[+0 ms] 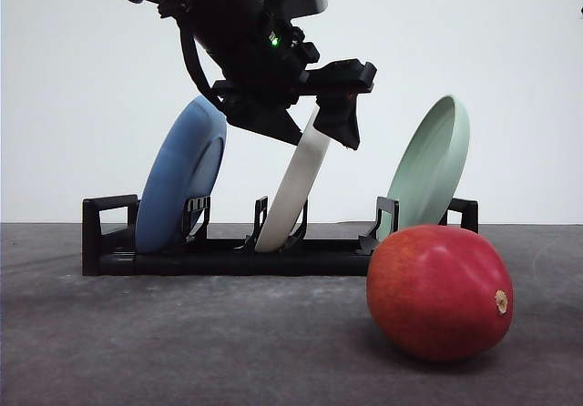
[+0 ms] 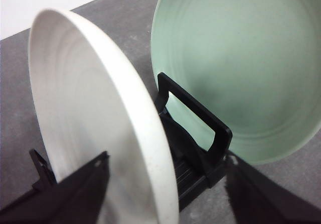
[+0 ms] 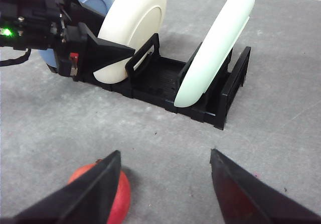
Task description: Place pomegranate in white plate
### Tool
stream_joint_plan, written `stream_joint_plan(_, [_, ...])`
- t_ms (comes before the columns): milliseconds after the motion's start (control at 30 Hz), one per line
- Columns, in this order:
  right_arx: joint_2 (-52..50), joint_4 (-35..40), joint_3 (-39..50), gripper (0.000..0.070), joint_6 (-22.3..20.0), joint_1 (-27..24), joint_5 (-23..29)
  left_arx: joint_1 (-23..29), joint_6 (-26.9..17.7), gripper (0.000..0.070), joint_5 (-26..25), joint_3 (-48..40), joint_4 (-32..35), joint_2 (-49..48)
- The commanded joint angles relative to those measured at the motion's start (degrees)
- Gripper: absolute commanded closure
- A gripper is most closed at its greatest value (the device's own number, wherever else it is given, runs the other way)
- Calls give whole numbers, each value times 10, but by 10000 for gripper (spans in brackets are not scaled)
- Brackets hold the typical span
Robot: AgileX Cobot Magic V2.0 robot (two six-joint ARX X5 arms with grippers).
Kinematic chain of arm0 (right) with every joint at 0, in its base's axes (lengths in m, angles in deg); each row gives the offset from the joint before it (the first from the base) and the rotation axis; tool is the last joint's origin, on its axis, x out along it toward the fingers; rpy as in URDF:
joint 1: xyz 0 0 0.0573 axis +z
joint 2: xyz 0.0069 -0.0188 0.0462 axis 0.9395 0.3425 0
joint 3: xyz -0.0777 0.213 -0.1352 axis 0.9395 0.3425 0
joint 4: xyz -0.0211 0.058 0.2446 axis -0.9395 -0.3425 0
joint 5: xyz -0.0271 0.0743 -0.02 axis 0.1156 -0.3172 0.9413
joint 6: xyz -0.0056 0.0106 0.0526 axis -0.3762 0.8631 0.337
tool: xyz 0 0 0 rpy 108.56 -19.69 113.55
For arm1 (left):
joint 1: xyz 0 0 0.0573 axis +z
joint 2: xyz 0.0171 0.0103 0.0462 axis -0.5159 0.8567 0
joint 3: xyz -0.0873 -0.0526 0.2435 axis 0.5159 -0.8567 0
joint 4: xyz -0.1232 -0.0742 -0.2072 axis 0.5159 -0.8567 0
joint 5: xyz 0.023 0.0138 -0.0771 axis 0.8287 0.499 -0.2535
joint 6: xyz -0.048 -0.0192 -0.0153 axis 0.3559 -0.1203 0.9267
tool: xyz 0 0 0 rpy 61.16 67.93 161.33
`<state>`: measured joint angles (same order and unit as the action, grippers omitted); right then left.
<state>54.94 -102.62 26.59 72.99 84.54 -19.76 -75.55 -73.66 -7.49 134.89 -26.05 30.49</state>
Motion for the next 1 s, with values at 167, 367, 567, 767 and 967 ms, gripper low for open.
stream_joint_plan(167, [1, 6, -12, 341, -4, 2, -1, -5, 8, 650, 3, 14, -15, 12])
stream_joint_plan(367, [1, 5, -12, 341, -4, 2, -1, -5, 58, 700, 3, 16, -24, 10])
stream_joint_plan(567, [1, 5, -12, 341, -4, 2, -1, -5, 95, 700, 3, 36, -48, -5])
stream_joint_plan(767, [1, 5, -12, 341, -3, 2, -1, -5, 96, 700, 2, 74, -104, -24])
stream_joint_plan(967, [1, 5, -12, 341, 1, 2, -1, -6, 96, 700, -7, 128, -181, -36])
